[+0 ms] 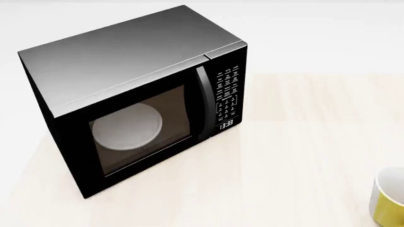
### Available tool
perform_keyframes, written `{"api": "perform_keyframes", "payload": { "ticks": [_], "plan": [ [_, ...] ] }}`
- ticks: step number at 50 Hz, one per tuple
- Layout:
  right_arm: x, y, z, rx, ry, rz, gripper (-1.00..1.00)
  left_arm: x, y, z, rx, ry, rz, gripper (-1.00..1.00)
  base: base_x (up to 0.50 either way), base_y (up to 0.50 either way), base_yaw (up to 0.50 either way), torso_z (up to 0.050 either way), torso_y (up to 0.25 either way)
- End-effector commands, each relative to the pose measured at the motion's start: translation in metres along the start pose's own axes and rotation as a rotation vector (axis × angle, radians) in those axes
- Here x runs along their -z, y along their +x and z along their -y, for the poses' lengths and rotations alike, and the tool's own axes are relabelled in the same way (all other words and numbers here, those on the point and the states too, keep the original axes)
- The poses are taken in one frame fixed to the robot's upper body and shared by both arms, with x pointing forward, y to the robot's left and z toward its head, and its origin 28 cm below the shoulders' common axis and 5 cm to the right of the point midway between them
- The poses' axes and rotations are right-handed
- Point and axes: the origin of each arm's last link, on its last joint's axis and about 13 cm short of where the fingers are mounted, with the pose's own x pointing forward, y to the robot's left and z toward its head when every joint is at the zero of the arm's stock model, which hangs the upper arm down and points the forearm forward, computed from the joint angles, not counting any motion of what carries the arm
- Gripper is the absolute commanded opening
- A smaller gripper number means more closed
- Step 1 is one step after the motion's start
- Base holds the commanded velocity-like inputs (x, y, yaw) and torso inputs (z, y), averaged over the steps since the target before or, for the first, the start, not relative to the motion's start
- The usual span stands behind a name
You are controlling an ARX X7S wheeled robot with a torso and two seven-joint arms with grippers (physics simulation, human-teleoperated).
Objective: Close the microwave.
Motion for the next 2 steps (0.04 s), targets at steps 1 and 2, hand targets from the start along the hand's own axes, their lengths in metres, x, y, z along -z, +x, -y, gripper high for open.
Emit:
{"api": "perform_keyframes", "payload": {
  "ticks": [1,2],
  "plan": [
    [-0.0168,0.0081,0.0055,0.041,-0.016,0.121,1.00,-0.0109,0.0030,-0.0057,-0.085,0.019,0.057,1.00,0.00,0.00,0.00,0.000,0.000],
    [-0.0164,0.0076,0.0051,0.038,-0.014,0.118,1.00,-0.0102,0.0028,-0.0055,-0.085,0.018,0.055,1.00,0.00,0.00,0.00,0.000,0.000]
  ]
}}
